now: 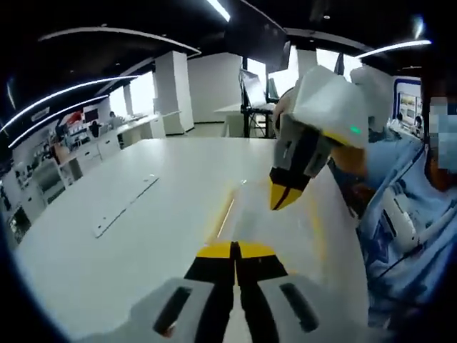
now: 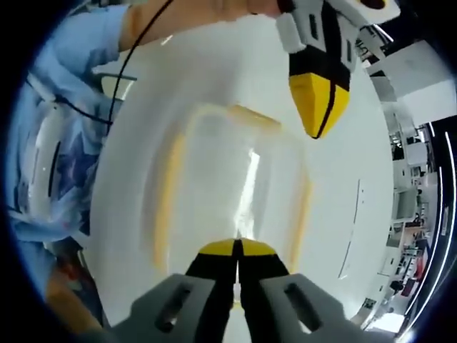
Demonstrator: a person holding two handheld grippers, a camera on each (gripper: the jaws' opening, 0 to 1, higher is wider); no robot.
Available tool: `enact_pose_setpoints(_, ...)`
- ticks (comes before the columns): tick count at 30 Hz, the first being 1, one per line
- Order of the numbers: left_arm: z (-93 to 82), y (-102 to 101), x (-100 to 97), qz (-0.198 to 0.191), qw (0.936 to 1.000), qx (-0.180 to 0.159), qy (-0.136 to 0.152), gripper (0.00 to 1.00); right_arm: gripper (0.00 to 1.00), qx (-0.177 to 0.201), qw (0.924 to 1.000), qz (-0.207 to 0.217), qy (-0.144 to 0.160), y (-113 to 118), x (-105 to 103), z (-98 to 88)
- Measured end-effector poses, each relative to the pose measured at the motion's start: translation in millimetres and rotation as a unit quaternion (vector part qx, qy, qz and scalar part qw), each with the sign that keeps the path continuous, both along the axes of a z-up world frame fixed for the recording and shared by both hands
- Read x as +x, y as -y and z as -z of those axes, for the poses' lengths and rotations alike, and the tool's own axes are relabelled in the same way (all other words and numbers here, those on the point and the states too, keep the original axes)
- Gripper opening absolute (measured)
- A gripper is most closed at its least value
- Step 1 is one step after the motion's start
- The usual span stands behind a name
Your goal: Snap each plastic latch of the storage box into its locked position after aligning the lid with the box until every specified latch is closed and the lid sits flush.
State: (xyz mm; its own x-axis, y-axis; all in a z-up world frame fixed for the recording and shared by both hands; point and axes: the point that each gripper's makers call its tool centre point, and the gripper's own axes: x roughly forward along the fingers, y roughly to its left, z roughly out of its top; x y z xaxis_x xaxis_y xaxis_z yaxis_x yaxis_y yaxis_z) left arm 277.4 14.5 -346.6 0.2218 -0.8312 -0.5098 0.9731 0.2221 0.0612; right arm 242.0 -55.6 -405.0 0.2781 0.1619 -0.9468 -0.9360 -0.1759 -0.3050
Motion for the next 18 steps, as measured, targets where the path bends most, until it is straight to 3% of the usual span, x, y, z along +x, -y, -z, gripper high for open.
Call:
enact_pose_setpoints(5,8.1,17.1,-12.6,0.028,0.9977,0.062,-0.001,0.0,0.0,-0.002,1.0,-0.003,0.007,0.5,-1.1,0.7)
enact_pose_setpoints(9,16.7,25.5,-16.2,0.039,0.992,0.12,-0.008,0.0,0.0,0.004,0.9999,-0.003,0.01,1.0,-1.8,0.9)
enact_pose_setpoints(13,29.3,38.1,-30.1,0.085,0.9768,0.196,-0.015,0.0,0.0,0.007,0.9998,-0.005,0.02,0.8,-2.7,1.1)
enact_pose_setpoints(18,37.7,43.8,-24.5,0.094,0.9598,0.263,-0.028,0.0,0.0,0.001,0.9992,-0.014,0.039,-0.8,-3.3,1.1)
